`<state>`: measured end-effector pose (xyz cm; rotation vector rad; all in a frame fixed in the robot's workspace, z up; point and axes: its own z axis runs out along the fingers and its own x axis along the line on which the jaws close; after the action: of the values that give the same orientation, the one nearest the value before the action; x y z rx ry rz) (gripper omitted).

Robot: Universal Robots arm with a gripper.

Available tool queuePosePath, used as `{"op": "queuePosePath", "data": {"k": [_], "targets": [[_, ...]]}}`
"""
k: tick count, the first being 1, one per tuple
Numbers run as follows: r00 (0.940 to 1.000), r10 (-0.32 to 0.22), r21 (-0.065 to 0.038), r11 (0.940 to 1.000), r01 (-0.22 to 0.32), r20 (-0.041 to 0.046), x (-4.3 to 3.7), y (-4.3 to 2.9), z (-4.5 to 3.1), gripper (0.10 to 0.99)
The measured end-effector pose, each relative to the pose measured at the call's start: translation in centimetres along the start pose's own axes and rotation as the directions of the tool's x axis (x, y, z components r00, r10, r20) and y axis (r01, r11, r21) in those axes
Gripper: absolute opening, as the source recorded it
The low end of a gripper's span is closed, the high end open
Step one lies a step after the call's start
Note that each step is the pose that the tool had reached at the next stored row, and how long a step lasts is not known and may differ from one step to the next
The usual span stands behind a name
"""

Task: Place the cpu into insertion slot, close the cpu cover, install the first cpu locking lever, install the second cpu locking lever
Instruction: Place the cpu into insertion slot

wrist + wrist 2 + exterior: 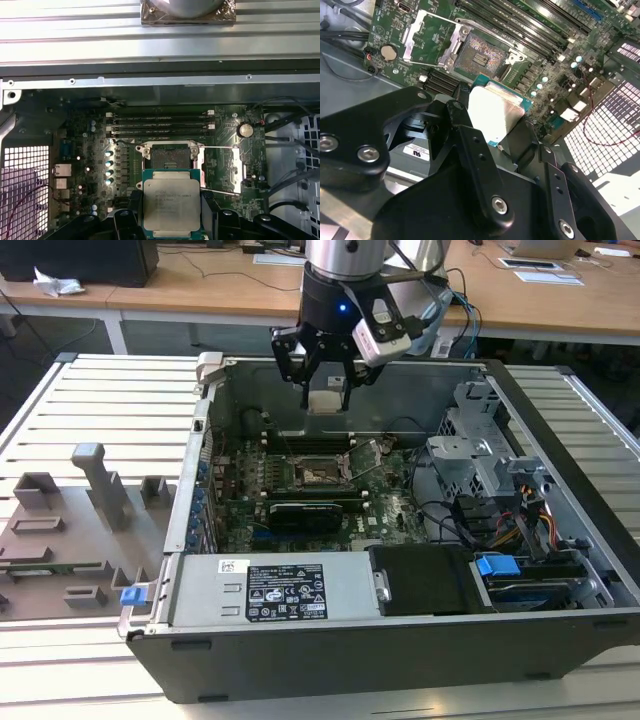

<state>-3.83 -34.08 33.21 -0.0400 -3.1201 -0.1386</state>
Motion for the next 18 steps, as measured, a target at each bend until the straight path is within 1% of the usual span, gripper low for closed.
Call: {"op": "queuePosePath", "data": {"k": [10,18], "targets": [[1.0000,0.000,0.000,1.0000,0.000,0.0000,-0.02,-0.09,1.04,0.545],[1.0000,0.000,0.000,1.0000,0.000,0.0000,-0.03,-0.14,1.63,0.545]]}}
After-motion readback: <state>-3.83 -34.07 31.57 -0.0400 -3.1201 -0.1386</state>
